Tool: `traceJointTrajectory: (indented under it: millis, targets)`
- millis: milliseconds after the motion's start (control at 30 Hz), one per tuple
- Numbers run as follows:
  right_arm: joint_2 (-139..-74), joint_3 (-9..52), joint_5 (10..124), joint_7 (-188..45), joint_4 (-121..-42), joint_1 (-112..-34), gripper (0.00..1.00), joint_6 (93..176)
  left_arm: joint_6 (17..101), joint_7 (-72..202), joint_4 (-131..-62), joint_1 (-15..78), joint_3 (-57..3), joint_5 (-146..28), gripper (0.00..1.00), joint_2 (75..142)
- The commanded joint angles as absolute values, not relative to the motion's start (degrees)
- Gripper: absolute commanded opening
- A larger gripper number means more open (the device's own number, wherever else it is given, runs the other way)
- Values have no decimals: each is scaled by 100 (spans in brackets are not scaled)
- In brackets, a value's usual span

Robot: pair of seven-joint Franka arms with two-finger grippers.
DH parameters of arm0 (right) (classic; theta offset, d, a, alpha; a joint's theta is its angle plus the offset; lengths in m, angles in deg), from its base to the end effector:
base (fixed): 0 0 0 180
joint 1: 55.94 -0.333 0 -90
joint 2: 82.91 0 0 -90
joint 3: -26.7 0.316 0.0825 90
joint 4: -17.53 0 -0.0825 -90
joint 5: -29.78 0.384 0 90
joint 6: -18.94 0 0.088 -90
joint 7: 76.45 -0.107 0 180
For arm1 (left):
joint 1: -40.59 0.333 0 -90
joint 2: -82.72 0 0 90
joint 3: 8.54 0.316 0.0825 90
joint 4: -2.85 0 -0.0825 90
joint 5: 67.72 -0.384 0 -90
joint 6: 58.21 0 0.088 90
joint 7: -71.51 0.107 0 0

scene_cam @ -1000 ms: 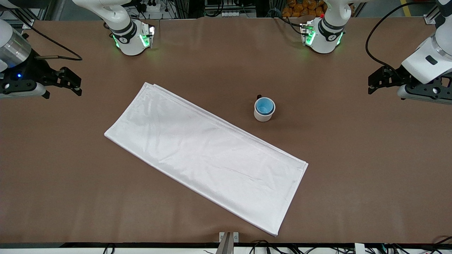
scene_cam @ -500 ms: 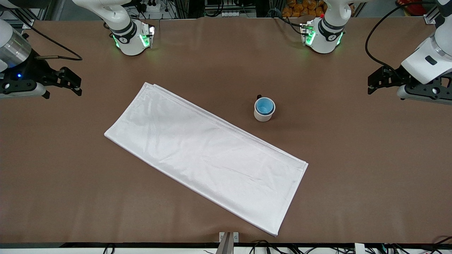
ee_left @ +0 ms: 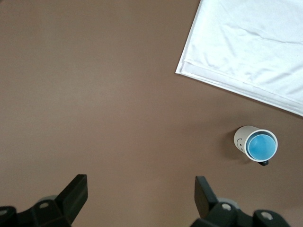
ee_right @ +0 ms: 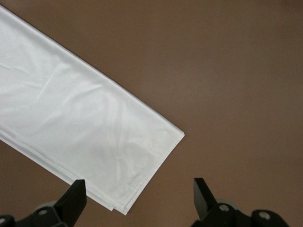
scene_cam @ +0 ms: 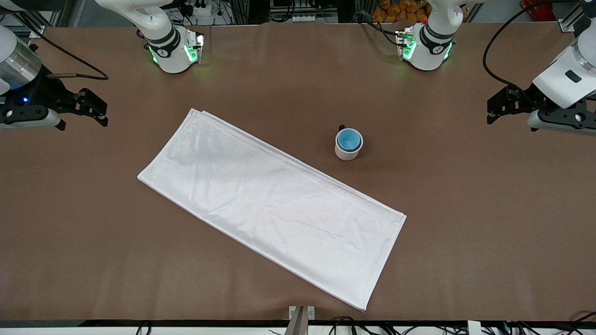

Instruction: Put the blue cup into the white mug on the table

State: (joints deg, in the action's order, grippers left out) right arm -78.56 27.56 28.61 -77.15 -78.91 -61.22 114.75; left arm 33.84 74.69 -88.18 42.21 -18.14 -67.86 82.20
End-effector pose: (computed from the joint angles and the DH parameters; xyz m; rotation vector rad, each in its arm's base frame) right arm 0.5369 0.0561 0.6217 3.1187 0.1504 0.1032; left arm 0.5498 -0.0773 0.6241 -3.1236 0.3053 -0.0422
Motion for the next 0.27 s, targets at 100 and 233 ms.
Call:
traceJointTrajectory:
  millis: [100, 233]
  targets:
    - [-7773, 2758, 2961, -7645, -7862, -6113, 100, 11465, 3276, 7335, -8653, 4208, -1786, -6685, 100, 8290]
    - [-7773, 2758, 2961, -7645, -7862, -6113, 100, 11465, 3276, 7344, -8653, 4199, -1794, -6693, 100, 8299]
